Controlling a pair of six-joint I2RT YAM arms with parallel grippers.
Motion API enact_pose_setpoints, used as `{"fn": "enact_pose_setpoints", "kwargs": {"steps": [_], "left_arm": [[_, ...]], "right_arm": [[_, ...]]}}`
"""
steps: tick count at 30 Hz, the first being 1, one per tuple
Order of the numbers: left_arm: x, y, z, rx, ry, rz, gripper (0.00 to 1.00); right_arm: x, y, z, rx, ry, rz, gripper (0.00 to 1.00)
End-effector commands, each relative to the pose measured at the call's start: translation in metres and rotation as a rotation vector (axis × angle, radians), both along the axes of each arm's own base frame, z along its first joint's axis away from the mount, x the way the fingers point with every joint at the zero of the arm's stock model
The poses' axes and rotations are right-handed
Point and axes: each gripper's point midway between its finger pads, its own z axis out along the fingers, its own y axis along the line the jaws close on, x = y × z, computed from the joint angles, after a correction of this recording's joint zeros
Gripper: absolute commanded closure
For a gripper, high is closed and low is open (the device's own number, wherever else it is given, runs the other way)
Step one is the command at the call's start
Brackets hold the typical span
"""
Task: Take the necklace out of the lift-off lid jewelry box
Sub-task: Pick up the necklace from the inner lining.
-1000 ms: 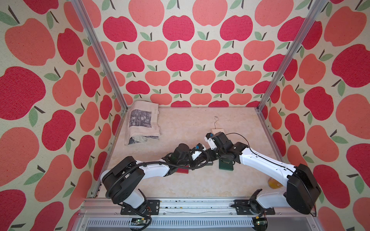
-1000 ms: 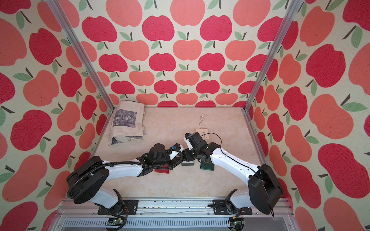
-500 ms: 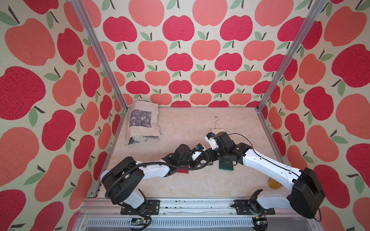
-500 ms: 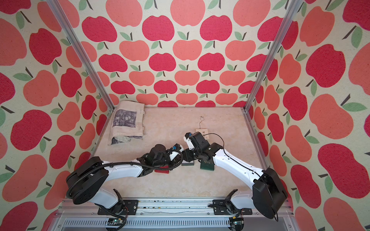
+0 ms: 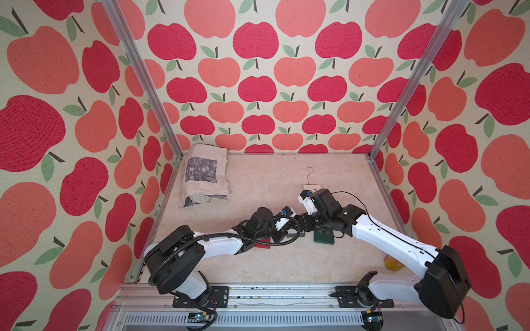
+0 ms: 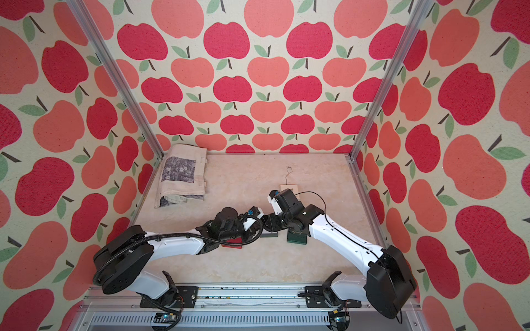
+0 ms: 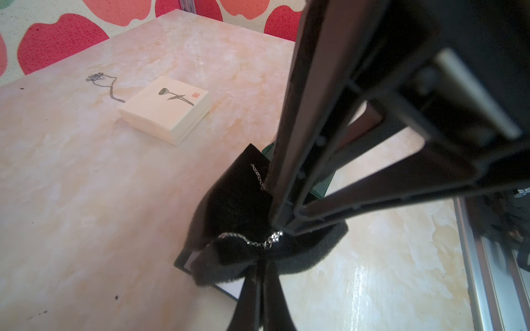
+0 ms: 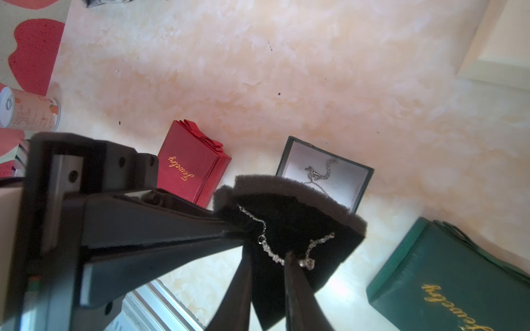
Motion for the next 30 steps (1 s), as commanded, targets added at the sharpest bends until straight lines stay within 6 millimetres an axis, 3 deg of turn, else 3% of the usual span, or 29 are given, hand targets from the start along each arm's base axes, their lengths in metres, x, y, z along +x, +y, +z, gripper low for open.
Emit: {"fn": "enact_pose_setpoints", "kwargs": {"steps": [1,12,30], "left_arm": [[-0.003,0.001,0.008,-0.010,-0.037,-0.008,1.00],[-0.008,-0.001,0.014,-0.031,-0.054,-0.034,1.00],[-0.010,0.000,0.017,-0.037,-0.077,-0.034,1.00]], "right_arm": [[-0.005,-0.019,-0.010,-0.051,0.023,-0.033,0.76],[-0.003,-0.018,-0.014,-0.030,0.034,-0.040,0.71],[-0.009,0.005,-0.012,0.081,0.101,0.010,0.67]]}}
